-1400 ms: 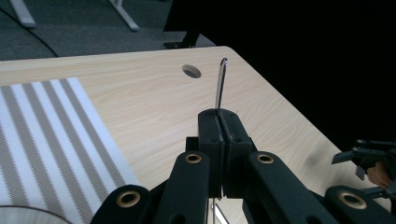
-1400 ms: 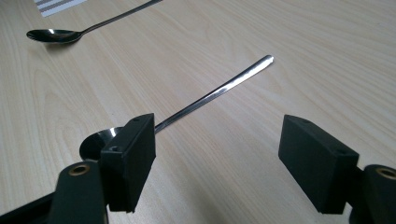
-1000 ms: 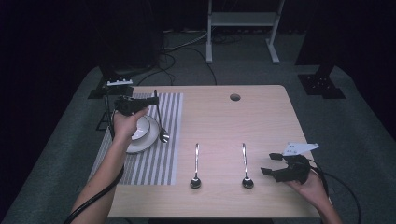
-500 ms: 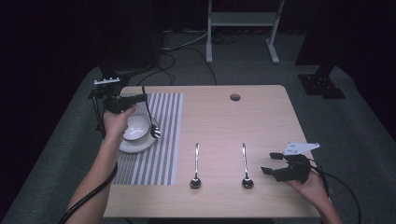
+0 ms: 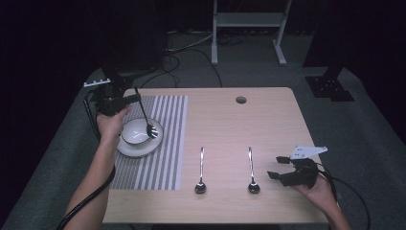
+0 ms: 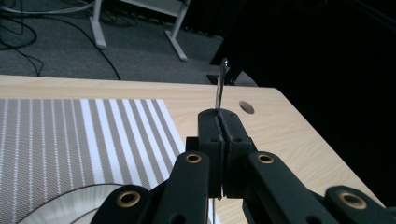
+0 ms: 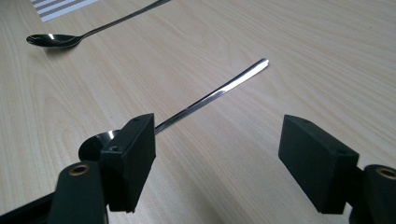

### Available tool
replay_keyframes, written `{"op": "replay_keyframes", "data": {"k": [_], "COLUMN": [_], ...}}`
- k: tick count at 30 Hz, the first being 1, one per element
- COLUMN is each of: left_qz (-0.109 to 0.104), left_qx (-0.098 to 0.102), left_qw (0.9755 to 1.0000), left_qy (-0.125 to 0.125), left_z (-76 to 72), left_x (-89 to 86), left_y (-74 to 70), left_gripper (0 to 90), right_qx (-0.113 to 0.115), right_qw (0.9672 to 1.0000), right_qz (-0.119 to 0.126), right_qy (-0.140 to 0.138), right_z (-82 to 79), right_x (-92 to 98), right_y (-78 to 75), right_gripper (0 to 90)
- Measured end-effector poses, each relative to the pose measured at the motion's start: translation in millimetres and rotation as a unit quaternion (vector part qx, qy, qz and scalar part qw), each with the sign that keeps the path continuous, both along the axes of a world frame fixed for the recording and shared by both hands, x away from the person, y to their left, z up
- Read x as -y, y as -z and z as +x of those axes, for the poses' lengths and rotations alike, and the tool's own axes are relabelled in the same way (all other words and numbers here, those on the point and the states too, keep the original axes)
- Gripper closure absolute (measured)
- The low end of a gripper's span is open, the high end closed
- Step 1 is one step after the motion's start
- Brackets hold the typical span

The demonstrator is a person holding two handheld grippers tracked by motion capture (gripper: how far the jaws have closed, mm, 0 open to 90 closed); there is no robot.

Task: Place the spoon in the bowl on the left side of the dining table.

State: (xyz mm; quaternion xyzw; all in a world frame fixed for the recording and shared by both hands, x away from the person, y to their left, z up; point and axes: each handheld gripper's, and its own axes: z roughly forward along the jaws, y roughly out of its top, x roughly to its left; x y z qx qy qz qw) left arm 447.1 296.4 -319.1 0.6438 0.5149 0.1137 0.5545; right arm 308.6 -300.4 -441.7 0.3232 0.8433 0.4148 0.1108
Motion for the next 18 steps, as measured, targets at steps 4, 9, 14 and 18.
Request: {"op": "replay_keyframes", "data": {"k": [4,9,14,18], "left_qz": [-0.001,0.004,0.003,0.007], "left_qx": [0.000,0.000,0.002,0.003], "left_qw": [0.9999,0.9996,0.9991,0.9983], "left_qy": [-0.013,-0.028,-0.043,-0.059], "left_z": [-0.8,-1.6,-2.8,-4.3], "left_x": [-8.3,-17.1,-25.2,-31.9], "left_y": [0.3,1.8,2.1,3.4], "left_gripper": [89.1,89.1,89.1,89.1], "right_qx": [0.001,0.000,0.001,0.000], "right_qw": [1.0000,1.0000,1.0000,1.0000], "right_qz": [0.001,0.000,0.000,-0.001], "right_qy": [0.001,0.000,0.001,0.000], "right_z": [0.0,-0.1,-0.1,0.1], "right_x": [1.0,1.2,1.0,0.5], "right_y": [0.3,0.6,0.5,0.6], "right_gripper": [26.2,26.2,26.2,26.2]}}
